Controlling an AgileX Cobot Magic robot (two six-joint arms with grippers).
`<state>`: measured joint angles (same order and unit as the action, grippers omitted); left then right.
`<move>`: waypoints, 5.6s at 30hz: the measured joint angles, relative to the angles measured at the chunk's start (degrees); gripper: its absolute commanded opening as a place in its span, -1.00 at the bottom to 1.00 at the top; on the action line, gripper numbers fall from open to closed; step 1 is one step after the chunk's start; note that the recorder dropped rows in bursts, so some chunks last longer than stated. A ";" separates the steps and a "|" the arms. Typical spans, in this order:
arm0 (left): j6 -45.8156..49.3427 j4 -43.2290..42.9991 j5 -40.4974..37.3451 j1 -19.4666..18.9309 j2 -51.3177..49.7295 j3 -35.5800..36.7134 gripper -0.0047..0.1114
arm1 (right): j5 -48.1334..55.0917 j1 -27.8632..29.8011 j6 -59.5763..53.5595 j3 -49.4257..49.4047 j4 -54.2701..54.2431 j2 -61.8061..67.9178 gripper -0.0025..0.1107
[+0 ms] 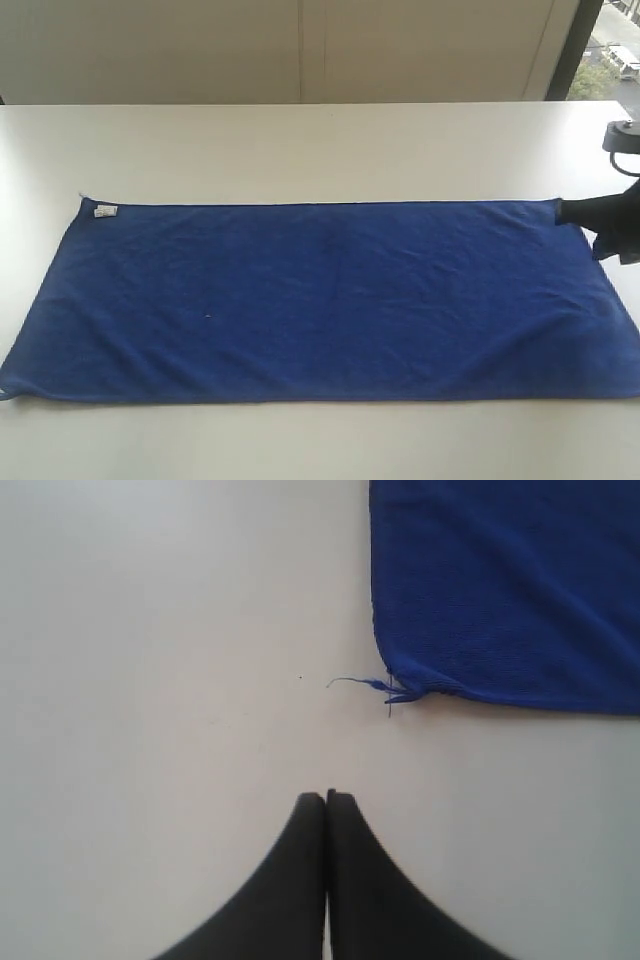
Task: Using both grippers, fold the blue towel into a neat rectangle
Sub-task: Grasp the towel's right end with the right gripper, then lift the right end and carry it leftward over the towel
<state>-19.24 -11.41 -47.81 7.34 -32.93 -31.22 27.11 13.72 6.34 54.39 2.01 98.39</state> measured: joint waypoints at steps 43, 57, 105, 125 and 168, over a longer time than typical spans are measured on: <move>0.00 -0.11 0.00 0.00 0.00 0.00 -0.92 | -7.08 0.00 -1.00 3.75 0.45 12.17 -0.96; 0.00 -0.11 0.00 0.00 0.00 0.00 -0.92 | -7.21 0.00 -1.35 3.87 0.35 12.17 -0.96; 0.00 -0.11 0.00 0.00 0.00 0.00 -0.92 | 5.37 -17.43 -0.09 13.68 2.22 -9.75 -0.96; 0.00 -0.11 0.00 0.00 0.00 0.00 -0.92 | 8.59 -40.20 1.10 29.90 2.22 0.89 -0.96; 0.00 -0.11 0.00 0.00 0.00 0.00 -0.92 | 11.98 -54.41 8.84 52.76 4.24 27.79 -0.96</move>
<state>-19.24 -11.52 -47.81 7.34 -32.93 -31.22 39.09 -40.69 15.18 107.15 6.25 126.17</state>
